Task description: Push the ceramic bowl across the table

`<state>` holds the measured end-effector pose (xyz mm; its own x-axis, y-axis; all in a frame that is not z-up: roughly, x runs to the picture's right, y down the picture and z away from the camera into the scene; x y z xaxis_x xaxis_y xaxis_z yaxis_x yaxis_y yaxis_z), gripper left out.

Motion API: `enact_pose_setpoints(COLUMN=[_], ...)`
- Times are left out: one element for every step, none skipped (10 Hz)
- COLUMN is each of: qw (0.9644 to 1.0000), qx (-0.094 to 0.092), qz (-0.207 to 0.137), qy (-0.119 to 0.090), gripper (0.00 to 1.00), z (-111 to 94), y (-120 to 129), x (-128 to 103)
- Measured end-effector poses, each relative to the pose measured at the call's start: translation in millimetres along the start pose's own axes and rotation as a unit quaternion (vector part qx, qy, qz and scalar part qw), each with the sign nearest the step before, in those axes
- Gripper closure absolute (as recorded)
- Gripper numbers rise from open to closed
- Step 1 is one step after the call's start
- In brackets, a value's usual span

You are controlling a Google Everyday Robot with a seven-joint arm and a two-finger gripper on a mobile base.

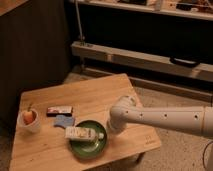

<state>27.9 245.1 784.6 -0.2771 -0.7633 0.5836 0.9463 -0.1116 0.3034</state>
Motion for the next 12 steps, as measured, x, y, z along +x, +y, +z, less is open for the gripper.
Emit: enact_pose_setpoints(qw=[1.0, 1.0, 1.0, 1.0, 0.9999, 0.9999, 0.9999, 0.9993, 0.9982, 0.9963, 0.9943, 0.9924], qx=[-0.002, -0.002, -0.002, -0.002, -0.002, 0.001, 0.01, 0.031, 0.054, 0.08, 0.102, 0.119], qz=[0.001, 0.004, 0.007, 0.009, 0.011, 0.013, 0.01, 0.007, 0.002, -0.01, -0.017, -0.025], qy=[0.0, 0.0, 0.0, -0.001, -0.001, -0.003, -0.009, -0.018, -0.028, -0.028, -0.026, -0.023], gripper=[1.0, 1.0, 1.0, 1.0, 1.0, 1.0, 1.0, 1.0, 0.97, 0.94, 0.94, 0.94], z=[0.8, 3.2, 5.0, 6.3, 7.7, 8.4, 8.6, 8.8, 8.0, 5.5, 2.9, 0.5], y=[-0.3, -0.2, 0.2, 0.9, 1.5, 2.3, 2.7, 2.7, 3.9, 1.3, 2.9, 2.2], x=[0.8, 2.0, 3.6, 5.1, 7.7, 9.5, 10.7, 11.8, 9.8, 8.5, 6.7, 6.5])
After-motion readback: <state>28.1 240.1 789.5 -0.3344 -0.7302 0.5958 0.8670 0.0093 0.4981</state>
